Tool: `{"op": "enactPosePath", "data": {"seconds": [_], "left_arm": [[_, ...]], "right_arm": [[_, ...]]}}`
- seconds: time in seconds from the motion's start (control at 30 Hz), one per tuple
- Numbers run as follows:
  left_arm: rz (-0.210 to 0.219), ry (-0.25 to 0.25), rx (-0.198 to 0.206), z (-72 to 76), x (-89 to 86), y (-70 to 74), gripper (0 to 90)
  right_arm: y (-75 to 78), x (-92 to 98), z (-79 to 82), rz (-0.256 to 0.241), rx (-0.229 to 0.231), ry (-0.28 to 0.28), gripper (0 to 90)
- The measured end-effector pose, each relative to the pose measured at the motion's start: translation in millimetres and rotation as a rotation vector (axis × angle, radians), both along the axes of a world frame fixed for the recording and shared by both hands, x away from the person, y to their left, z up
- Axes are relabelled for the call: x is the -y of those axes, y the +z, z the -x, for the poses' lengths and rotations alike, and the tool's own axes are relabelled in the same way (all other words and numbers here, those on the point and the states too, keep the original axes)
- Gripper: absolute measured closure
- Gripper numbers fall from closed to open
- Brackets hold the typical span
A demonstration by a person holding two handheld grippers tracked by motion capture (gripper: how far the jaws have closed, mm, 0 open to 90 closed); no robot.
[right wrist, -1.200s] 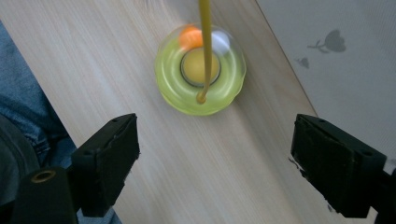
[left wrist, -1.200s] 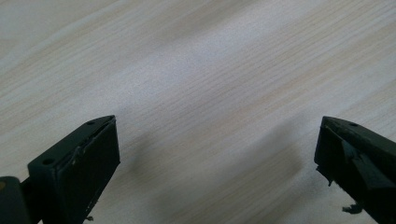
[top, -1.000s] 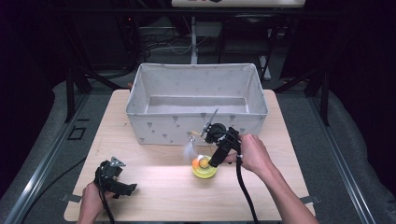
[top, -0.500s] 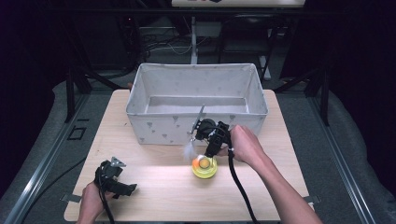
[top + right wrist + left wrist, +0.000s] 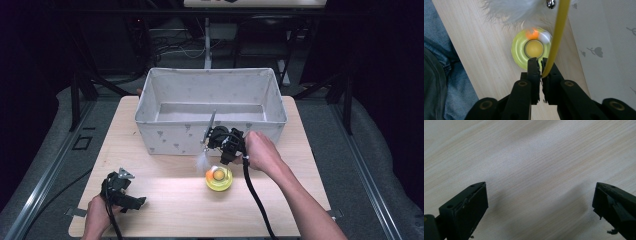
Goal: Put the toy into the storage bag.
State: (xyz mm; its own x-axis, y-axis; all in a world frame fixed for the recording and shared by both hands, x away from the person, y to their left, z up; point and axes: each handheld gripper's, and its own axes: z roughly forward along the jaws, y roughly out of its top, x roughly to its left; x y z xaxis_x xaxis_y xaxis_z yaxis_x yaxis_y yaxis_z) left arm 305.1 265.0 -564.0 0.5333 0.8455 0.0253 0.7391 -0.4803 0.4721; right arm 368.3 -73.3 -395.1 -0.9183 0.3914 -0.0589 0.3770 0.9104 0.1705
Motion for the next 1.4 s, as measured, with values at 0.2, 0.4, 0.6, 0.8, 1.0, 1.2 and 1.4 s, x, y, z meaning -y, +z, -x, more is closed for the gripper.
{"op": "enactPosePath", "data": {"seconds": [0.2, 0.4, 0.6, 0.8, 1.0, 1.2, 1.4], "left_arm": [[0.000, 0.000, 0.000, 0.1, -0.1, 0.0, 0.2], [0.006, 0.003, 0.006, -0.4, -0.7, 0.5, 0.2], [0.002, -0.002, 0.003, -0.2, -0.5, 0.4, 0.2], [0.001, -0.003, 0.003, -0.1, -0.1, 0.5, 0.2], [0.002, -0.002, 0.006, 0.1, -0.9, 0.7, 0.2], [0.010, -0.001, 0.011, 0.3, -1.6, 0.6, 0.3], [0.009, 0.002, 0.023, 0.5, -1.5, 0.8, 0.3]], "right_arm": [[-0.1, -1.5, -2.1, 0.005, -0.001, -0.009, 87.9], [2.2, -0.8, -3.4, -0.022, -0.001, -0.024, 88.1], [9.6, 2.7, -4.2, -0.031, 0.011, -0.035, 88.1], [16.9, 8.8, -4.4, -0.056, 0.021, -0.049, 88.1], [23.6, 9.9, -5.4, -0.055, 0.029, -0.049, 88.1], [32.4, 15.7, -5.4, -0.050, 0.037, -0.070, 88.1], [39.6, 22.2, -5.7, -0.058, 0.044, -0.083, 88.1]]}}
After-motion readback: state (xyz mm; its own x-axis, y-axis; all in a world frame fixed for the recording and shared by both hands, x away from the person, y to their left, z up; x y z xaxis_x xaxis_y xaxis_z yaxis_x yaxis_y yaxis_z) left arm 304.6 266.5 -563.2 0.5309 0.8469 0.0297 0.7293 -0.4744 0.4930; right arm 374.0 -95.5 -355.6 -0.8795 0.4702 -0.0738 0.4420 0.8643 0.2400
